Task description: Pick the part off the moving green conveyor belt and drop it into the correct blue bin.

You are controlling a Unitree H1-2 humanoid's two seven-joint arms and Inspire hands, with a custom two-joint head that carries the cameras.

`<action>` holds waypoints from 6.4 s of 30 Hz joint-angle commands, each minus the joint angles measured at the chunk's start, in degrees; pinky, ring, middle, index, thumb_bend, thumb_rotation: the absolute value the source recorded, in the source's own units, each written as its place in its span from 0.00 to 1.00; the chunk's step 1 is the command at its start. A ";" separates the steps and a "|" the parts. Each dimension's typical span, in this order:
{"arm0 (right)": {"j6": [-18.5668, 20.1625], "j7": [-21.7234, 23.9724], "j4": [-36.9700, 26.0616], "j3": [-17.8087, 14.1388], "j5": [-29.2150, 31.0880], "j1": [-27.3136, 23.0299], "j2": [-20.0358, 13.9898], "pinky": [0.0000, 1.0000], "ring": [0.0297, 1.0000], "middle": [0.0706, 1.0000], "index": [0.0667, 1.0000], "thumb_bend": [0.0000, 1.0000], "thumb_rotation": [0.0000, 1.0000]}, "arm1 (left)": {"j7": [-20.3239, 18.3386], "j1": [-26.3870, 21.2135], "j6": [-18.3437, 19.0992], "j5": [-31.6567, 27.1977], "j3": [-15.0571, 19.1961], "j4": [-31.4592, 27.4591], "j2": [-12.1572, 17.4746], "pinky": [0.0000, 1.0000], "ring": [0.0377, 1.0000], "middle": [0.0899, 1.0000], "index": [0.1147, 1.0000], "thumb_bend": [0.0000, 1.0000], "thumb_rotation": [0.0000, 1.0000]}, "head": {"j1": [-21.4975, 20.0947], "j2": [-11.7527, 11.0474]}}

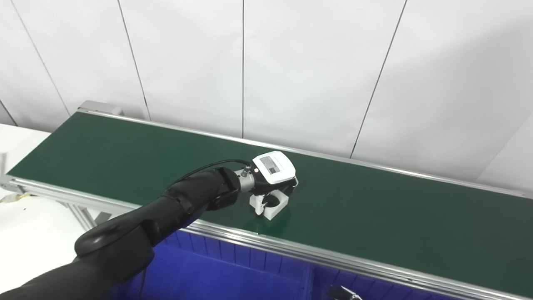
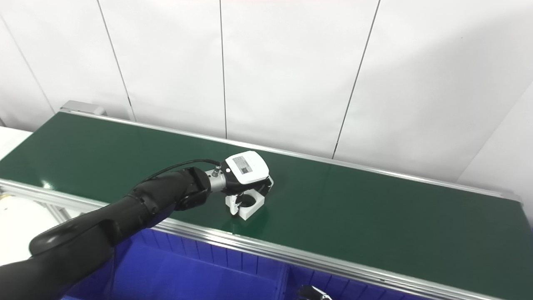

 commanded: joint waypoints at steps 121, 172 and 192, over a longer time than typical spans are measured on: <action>-2.51 5.93 -8.81 -3.44 9.29 -3.53 -2.55 0.66 0.70 0.71 0.71 0.99 0.23 | -29.63 43.55 27.53 -4.99 17.24 -55.32 1.04 0.40 0.41 0.48 0.44 0.50 0.00 | 15.52 19.75; -2.81 5.45 -8.45 -3.01 8.29 -3.16 -2.33 0.66 0.70 0.72 0.71 0.98 0.22 | -27.53 45.34 22.89 -13.49 20.82 -56.88 0.41 0.65 0.76 0.78 0.73 1.00 0.40 | 11.54 19.17; -2.86 -2.56 -7.42 3.03 -3.68 -2.30 3.46 0.66 0.71 0.73 0.72 0.99 0.27 | -26.09 54.47 12.17 -53.91 33.35 -56.62 -8.23 0.67 0.70 0.71 0.68 0.91 0.02 | -26.24 16.55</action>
